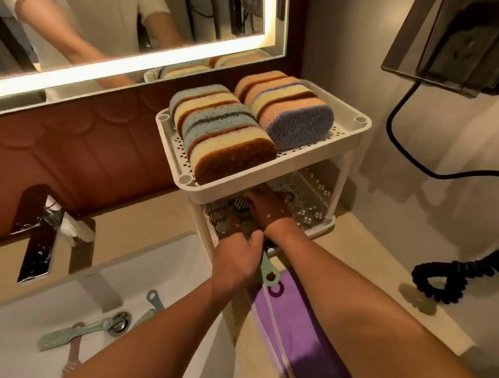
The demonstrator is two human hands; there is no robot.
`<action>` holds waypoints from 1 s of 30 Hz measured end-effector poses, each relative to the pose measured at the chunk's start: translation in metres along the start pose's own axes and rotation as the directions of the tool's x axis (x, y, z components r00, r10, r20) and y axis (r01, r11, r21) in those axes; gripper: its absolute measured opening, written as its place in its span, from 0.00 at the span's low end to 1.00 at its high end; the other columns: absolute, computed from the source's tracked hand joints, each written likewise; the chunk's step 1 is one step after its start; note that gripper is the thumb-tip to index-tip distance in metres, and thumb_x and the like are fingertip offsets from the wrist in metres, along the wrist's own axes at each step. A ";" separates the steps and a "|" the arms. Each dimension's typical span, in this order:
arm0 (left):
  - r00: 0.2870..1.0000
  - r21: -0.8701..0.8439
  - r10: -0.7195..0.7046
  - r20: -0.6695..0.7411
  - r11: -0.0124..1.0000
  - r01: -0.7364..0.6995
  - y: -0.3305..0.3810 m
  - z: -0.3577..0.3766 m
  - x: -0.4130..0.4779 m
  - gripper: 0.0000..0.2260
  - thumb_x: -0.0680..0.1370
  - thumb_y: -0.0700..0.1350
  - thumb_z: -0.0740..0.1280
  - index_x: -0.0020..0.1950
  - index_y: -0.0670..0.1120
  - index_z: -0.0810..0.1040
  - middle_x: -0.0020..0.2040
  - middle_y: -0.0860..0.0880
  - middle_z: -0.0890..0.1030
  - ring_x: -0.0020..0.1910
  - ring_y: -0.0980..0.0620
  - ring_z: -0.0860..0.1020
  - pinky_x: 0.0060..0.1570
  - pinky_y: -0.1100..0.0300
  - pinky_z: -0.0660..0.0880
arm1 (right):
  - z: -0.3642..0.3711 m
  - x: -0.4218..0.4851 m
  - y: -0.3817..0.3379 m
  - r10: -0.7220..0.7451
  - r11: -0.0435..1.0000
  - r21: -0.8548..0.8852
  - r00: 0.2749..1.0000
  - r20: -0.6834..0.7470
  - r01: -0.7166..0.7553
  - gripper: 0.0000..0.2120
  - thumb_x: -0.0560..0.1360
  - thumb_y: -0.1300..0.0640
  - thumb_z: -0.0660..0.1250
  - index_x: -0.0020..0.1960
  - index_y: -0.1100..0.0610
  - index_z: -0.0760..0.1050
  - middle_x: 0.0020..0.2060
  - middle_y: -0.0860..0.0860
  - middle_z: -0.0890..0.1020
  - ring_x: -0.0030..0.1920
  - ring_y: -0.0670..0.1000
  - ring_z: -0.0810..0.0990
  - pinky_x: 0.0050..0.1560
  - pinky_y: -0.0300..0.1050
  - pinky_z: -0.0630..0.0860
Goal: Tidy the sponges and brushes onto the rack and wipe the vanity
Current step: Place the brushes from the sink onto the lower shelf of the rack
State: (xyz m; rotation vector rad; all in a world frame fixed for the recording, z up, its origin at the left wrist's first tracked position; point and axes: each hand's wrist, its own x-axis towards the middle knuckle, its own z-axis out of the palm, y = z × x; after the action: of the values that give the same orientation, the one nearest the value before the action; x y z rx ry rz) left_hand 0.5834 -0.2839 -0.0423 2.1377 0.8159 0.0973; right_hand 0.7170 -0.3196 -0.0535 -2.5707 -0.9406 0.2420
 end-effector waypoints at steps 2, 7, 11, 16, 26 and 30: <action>1.000 0.018 -0.021 -0.003 1.000 0.021 0.003 0.003 0.003 0.20 0.83 0.55 0.58 0.35 0.49 0.77 0.35 0.50 0.79 0.37 0.53 0.78 0.39 0.59 0.75 | 0.003 0.015 0.003 -0.025 0.999 -0.024 1.000 -0.002 0.024 0.21 0.83 0.58 0.56 0.76 0.51 0.68 0.76 0.57 0.67 0.74 0.63 0.68 0.73 0.62 0.66; 0.993 0.019 -0.069 -0.092 0.997 0.071 0.011 0.010 0.009 0.17 0.81 0.58 0.62 0.36 0.50 0.75 0.36 0.49 0.80 0.41 0.47 0.80 0.47 0.53 0.79 | 0.010 0.034 0.014 -0.029 0.999 -0.020 0.999 0.019 0.029 0.22 0.82 0.62 0.58 0.76 0.56 0.68 0.74 0.60 0.69 0.72 0.64 0.69 0.69 0.63 0.69; 0.986 0.018 -0.053 -0.157 0.998 0.056 0.012 0.019 0.014 0.14 0.77 0.59 0.64 0.50 0.50 0.78 0.42 0.47 0.82 0.43 0.44 0.80 0.46 0.53 0.78 | 0.013 0.041 0.021 -0.028 0.999 -0.019 0.999 -0.027 0.028 0.20 0.82 0.61 0.60 0.73 0.60 0.72 0.71 0.62 0.73 0.69 0.64 0.72 0.67 0.61 0.72; 0.971 -0.113 -0.188 -0.148 0.979 0.172 0.009 0.017 0.024 0.11 0.78 0.57 0.66 0.52 0.52 0.80 0.46 0.50 0.81 0.47 0.46 0.80 0.44 0.57 0.74 | 0.012 0.048 0.017 -0.076 0.997 -0.015 0.987 -0.141 0.075 0.20 0.82 0.62 0.64 0.74 0.61 0.72 0.70 0.64 0.75 0.71 0.67 0.70 0.70 0.65 0.67; 0.955 -0.218 -0.278 -0.102 0.943 0.251 0.023 0.015 0.035 0.15 0.83 0.59 0.61 0.63 0.51 0.72 0.61 0.48 0.78 0.59 0.47 0.76 0.57 0.56 0.70 | -0.073 -0.017 -0.012 0.005 0.998 0.060 0.998 0.057 -0.008 0.16 0.87 0.59 0.55 0.70 0.64 0.71 0.69 0.64 0.75 0.72 0.64 0.71 0.64 0.45 0.64; 0.908 -0.368 -0.401 0.123 0.831 0.417 0.021 0.012 0.051 0.18 0.86 0.53 0.59 0.68 0.42 0.72 0.55 0.47 0.78 0.54 0.46 0.78 0.48 0.61 0.73 | -0.047 -0.028 0.017 -0.099 0.994 -0.053 0.995 -0.002 0.099 0.17 0.83 0.52 0.60 0.70 0.53 0.75 0.69 0.53 0.78 0.69 0.57 0.75 0.67 0.42 0.70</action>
State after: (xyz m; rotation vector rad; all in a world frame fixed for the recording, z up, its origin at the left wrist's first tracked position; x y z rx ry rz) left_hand 0.6386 -0.2719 -0.0450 1.5523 1.1140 -0.0107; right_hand 0.7190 -0.3640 -0.0176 -2.5617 -1.0832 0.1863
